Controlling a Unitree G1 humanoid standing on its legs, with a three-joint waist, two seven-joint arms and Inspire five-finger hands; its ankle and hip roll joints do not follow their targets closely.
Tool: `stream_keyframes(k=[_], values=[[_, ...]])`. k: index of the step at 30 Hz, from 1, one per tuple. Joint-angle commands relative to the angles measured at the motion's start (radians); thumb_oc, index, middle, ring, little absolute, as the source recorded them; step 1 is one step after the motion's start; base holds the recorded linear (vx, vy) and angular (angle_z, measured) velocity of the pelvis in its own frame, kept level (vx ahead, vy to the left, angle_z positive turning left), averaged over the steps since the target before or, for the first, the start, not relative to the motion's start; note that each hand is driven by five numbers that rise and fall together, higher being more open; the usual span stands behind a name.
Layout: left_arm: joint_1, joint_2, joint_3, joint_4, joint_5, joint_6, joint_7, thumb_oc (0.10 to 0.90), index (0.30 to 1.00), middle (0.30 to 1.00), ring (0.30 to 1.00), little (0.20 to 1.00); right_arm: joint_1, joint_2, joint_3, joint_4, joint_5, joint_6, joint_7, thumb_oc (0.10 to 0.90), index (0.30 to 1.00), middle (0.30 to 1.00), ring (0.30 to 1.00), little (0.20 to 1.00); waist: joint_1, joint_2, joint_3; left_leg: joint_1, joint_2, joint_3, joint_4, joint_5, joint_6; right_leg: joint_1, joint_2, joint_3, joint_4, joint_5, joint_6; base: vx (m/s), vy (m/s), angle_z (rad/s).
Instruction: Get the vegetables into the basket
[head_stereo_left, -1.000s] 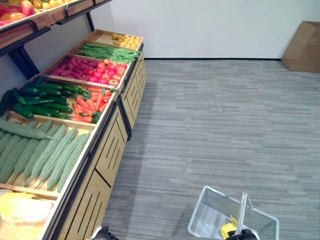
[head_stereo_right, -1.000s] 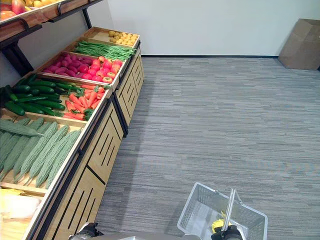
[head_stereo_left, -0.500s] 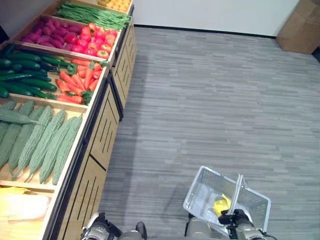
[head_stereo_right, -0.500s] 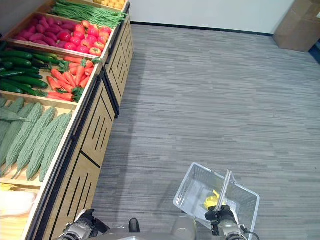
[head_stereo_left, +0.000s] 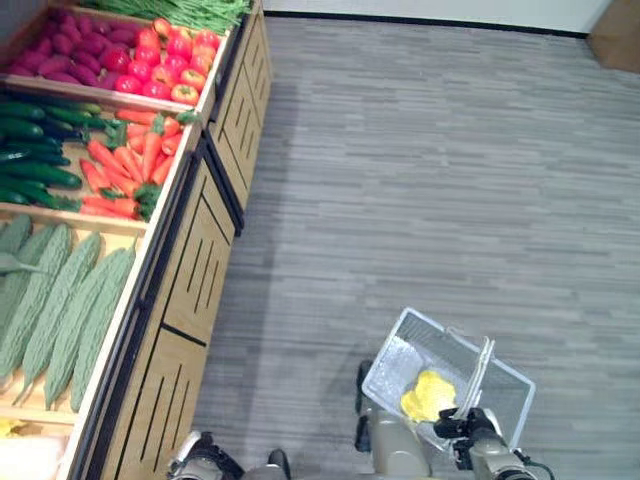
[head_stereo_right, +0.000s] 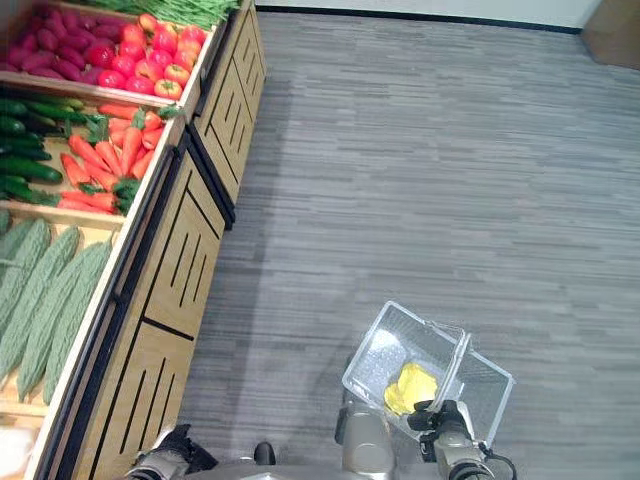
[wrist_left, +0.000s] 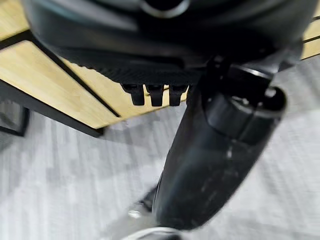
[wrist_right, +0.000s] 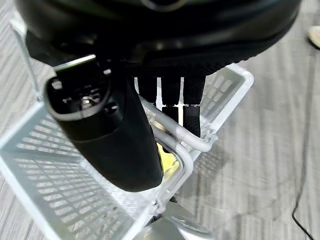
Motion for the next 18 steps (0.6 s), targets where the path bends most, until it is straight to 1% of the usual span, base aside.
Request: stream_keyframes(k=[1, 2, 3, 5, 7, 8, 9, 10, 11, 12, 13, 15, 17, 18], values=[[-0.004, 0.042, 0.025, 0.006, 0.031, 0.003, 0.017, 0.9, 1.0, 1.0, 1.0, 1.0, 0.075, -0.001, 0.06, 0.056, -0.029, 0.012, -0.013, 0.4, 0.3, 0.3, 0.3, 0.3, -0.018, -0.051, -0.016, -0.003, -0.13, -0.061, 0.014, -0.06, 0.036, -0.082, -0.071, 0.012, -0.052, 0.082, 0.167, 0.14, -0.138, 0.44], [-0.006, 0.038, 0.023, 0.01, 0.024, 0.005, 0.015, 0.9, 1.0, 1.0, 1.0, 1.0, 0.076, -0.002, 0.063, 0.057, -0.027, 0.009, -0.012, 0.4, 0.3, 0.3, 0.3, 0.3, -0.028, -0.041, -0.026, 0.012, -0.111, -0.066, 0.012, -0.062, 0.024, -0.076, -0.059, 0.016, -0.039, 0.064, 0.155, 0.24, -0.191, 0.57], [-0.006, 0.032, 0.021, 0.014, 0.01, 0.004, 0.016, 0.9, 1.0, 1.0, 1.0, 1.0, 0.082, -0.008, 0.062, 0.058, -0.021, 0.006, -0.014, 0.4, 0.3, 0.3, 0.3, 0.3, -0.044, -0.022, -0.041, 0.015, -0.084, -0.078, 0.028, -0.071, 0.01, -0.077, -0.04, 0.025, -0.006, 0.035, 0.135, 0.32, -0.248, 0.62], [-0.007, 0.02, 0.015, 0.013, 0.003, 0.005, 0.013, 0.9, 1.0, 1.0, 1.0, 1.0, 0.086, -0.02, 0.056, 0.054, -0.009, 0.004, -0.015, 0.4, 0.3, 0.3, 0.3, 0.3, -0.054, -0.003, -0.05, 0.004, -0.06, -0.081, 0.079, -0.06, -0.013, -0.068, -0.033, 0.005, 0.024, 0.004, 0.116, 0.27, -0.219, 0.51], [-0.012, 0.014, 0.005, 0.008, 0.003, 0.004, 0.011, 0.9, 1.0, 1.0, 1.0, 1.0, 0.085, -0.028, 0.064, 0.053, -0.011, 0.003, -0.015, 0.4, 0.3, 0.3, 0.3, 0.3, -0.06, 0.011, -0.052, -0.023, -0.043, -0.084, 0.143, -0.017, -0.04, -0.051, -0.017, -0.006, 0.032, -0.022, 0.095, 0.21, -0.235, 0.31], [-0.013, 0.009, 0.009, 0.004, -0.015, 0.003, 0.016, 0.9, 1.0, 1.0, 1.0, 1.0, 0.085, -0.036, 0.076, 0.045, -0.019, 0.003, -0.012, 0.4, 0.3, 0.3, 0.3, 0.3, -0.055, 0.017, -0.048, -0.058, -0.028, -0.081, 0.222, 0.049, -0.068, -0.023, 0.002, -0.013, 0.026, -0.05, 0.074, 0.22, -0.275, 0.25], [-0.013, 0.009, 0.01, -0.001, -0.024, 0.002, 0.019, 0.9, 1.0, 1.0, 1.0, 1.0, 0.083, -0.039, 0.082, 0.041, -0.024, 0.002, -0.01, 0.4, 0.3, 0.3, 0.3, 0.3, -0.051, 0.017, -0.043, -0.082, -0.021, -0.082, 0.273, 0.094, -0.081, -0.007, 0.012, -0.015, 0.022, -0.062, 0.06, 0.17, -0.221, 0.19], [-0.013, 0.009, 0.01, -0.001, -0.024, 0.003, 0.019, 0.9, 1.0, 1.0, 1.0, 1.0, 0.083, -0.039, 0.082, 0.041, -0.024, 0.002, -0.01, 0.4, 0.3, 0.3, 0.3, 0.3, -0.052, 0.017, -0.043, -0.084, -0.02, -0.083, 0.276, 0.093, -0.082, -0.006, 0.013, -0.016, 0.022, -0.062, 0.059, 0.1, -0.158, 0.09], [-0.015, 0.007, 0.009, -0.005, -0.03, 0.002, 0.019, 0.9, 1.0, 1.0, 1.0, 1.0, 0.082, -0.042, 0.085, 0.04, -0.025, 0.003, -0.009, 0.4, 0.3, 0.3, 0.3, 0.3, -0.047, 0.014, -0.038, -0.115, -0.018, -0.089, 0.339, 0.133, -0.092, 0.011, 0.018, -0.016, 0.017, -0.072, 0.046, 0.09, -0.14, -0.1], [-0.013, 0.006, 0.009, -0.008, -0.033, 0.001, 0.019, 0.9, 1.0, 1.0, 1.0, 1.0, 0.082, -0.046, 0.086, 0.038, -0.024, 0.003, -0.01, 0.4, 0.3, 0.3, 0.3, 0.3, -0.042, 0.009, -0.03, -0.143, -0.021, -0.092, 0.393, 0.156, -0.095, 0.027, 0.024, -0.014, 0.013, -0.085, 0.034, 0.22, -0.257, -0.15], [-0.013, 0.003, 0.009, -0.01, -0.047, 0.004, 0.027, 0.9, 1.0, 1.0, 1.0, 1.0, 0.083, -0.056, 0.081, 0.021, -0.021, 0.003, -0.017, 0.4, 0.3, 0.3, 0.3, 0.3, -0.032, -0.001, -0.017, -0.2, -0.017, -0.076, 0.433, 0.19, -0.089, 0.065, 0.031, -0.008, 0.007, -0.115, 0.017, 0.22, -0.19, -0.21], [-0.015, -0.002, 0.01, -0.014, -0.056, 0.008, 0.032, 0.9, 1.0, 1.0, 1.0, 1.0, 0.082, -0.061, 0.079, 0.014, -0.016, 0.003, -0.022, 0.4, 0.3, 0.3, 0.3, 0.3, -0.028, -0.01, -0.015, -0.251, 0.006, -0.035, 0.377, 0.166, -0.07, 0.084, 0.024, 0.002, -0.002, -0.128, 0.026, 0.18, -0.064, -0.14], [-0.017, -0.002, 0.012, -0.018, -0.055, 0.006, 0.035, 0.9, 1.0, 1.0, 1.0, 1.0, 0.081, -0.064, 0.08, 0.013, -0.016, 0.005, -0.025, 0.4, 0.3, 0.3, 0.3, 0.3, -0.015, -0.021, -0.017, -0.301, 0.027, -0.01, 0.264, 0.125, -0.054, 0.106, 0.009, 0.013, -0.011, -0.139, 0.045, 0.2, 0.049, 0.0], [-0.016, -0.003, 0.012, -0.017, -0.056, 0.005, 0.042, 0.9, 1.0, 1.0, 1.0, 1.0, 0.085, -0.065, 0.084, 0.011, -0.021, 0.006, -0.03, 0.4, 0.3, 0.3, 0.3, 0.3, 0.002, -0.017, -0.017, -0.339, 0.051, -0.014, 0.156, 0.159, -0.06, 0.129, 0.008, 0.023, -0.013, -0.153, 0.056, 0.25, 0.114, 0.03]])
